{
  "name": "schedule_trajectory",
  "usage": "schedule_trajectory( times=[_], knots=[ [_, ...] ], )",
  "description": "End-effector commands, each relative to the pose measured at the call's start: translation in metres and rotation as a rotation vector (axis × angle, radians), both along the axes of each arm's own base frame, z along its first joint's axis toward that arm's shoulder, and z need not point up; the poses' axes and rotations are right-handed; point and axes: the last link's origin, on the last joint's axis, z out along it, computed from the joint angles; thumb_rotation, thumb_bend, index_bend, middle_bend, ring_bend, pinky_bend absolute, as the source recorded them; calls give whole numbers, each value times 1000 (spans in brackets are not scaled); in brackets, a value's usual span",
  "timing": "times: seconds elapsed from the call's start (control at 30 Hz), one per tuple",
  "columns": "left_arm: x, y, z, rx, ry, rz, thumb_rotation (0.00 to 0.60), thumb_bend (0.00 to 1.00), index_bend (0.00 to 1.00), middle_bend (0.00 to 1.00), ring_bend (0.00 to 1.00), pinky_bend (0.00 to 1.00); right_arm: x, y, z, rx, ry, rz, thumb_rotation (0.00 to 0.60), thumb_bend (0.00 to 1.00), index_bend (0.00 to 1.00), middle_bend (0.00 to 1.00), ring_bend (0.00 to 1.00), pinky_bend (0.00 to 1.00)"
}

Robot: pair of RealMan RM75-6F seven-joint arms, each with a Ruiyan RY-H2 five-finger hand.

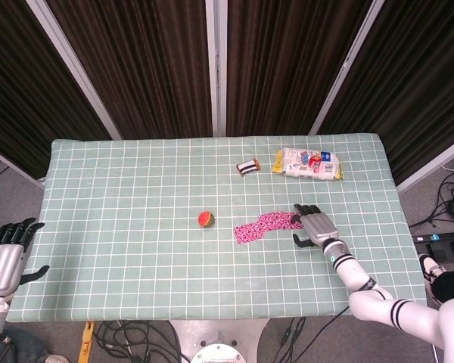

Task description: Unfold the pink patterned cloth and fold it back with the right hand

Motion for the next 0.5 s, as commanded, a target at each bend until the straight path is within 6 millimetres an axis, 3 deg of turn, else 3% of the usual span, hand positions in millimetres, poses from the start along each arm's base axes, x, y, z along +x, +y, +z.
schedule_trajectory(
  times=[0.03, 0.5],
  knots=[
    [0, 0, 0, -1, 1, 4, 600, 43, 248, 248, 187, 156, 2, -1, -2, 5, -5, 4, 386, 436, 279, 0, 0, 0],
    [-3, -1, 0, -2, -1, 13, 600, 42, 248, 248, 187, 156, 27, -6, -17, 22, -29, 62, 388, 436, 280, 0, 0, 0]
  ],
)
